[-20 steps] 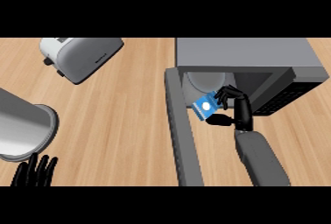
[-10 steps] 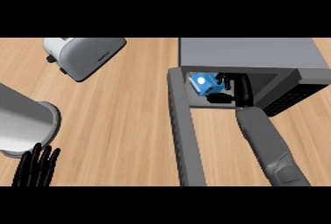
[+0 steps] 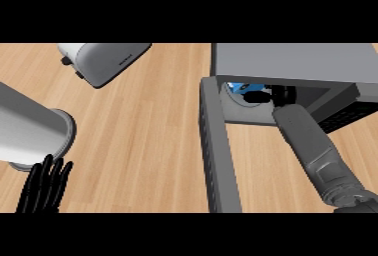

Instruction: Pick up the milk, place it into the microwave and close the microwave

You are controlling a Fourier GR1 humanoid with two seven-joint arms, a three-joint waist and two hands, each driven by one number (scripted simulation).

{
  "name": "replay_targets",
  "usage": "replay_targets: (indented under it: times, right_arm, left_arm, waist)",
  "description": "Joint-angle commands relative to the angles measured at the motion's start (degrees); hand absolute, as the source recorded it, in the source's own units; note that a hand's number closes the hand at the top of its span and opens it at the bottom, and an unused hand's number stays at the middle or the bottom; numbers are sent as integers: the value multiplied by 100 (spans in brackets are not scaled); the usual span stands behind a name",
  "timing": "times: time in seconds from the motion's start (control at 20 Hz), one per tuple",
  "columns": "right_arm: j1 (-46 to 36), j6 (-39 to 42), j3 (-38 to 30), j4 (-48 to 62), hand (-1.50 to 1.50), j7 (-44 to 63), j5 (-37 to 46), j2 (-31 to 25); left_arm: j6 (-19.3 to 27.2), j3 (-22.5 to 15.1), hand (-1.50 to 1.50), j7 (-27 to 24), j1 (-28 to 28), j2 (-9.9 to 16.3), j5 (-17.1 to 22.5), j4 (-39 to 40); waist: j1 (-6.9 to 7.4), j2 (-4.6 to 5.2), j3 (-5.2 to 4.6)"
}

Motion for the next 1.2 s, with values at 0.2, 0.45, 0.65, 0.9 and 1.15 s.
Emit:
replay_targets:
  times: [0.2, 0.45, 0.65, 0.9, 1.15]
  right_arm:
    - [-518, -1152, -105, 556, 150, 390, 196, -315]
    - [-646, -1124, 150, 887, -150, 394, 517, -555]
    - [-562, -1281, 194, 949, -150, 310, 575, -312]
    - [-577, -622, 128, 925, -150, 118, 502, -421]
    - [-532, -132, -46, 845, -150, -184, 313, -153]
  left_arm:
    - [193, -19, -150, 144, -22, 144, -503, 53]
    - [143, -85, -150, 13, -228, 134, -663, 210]
    - [272, -184, -150, 308, -292, 77, -696, 23]
    - [129, -113, -150, 73, -320, 87, -654, 287]
    - [47, -402, -150, -66, -262, -37, -768, 334]
  waist:
    - [210, 76, 8]
    - [296, 131, 5]
    - [286, 139, 17]
    - [296, 156, 19]
    - [296, 140, 18]
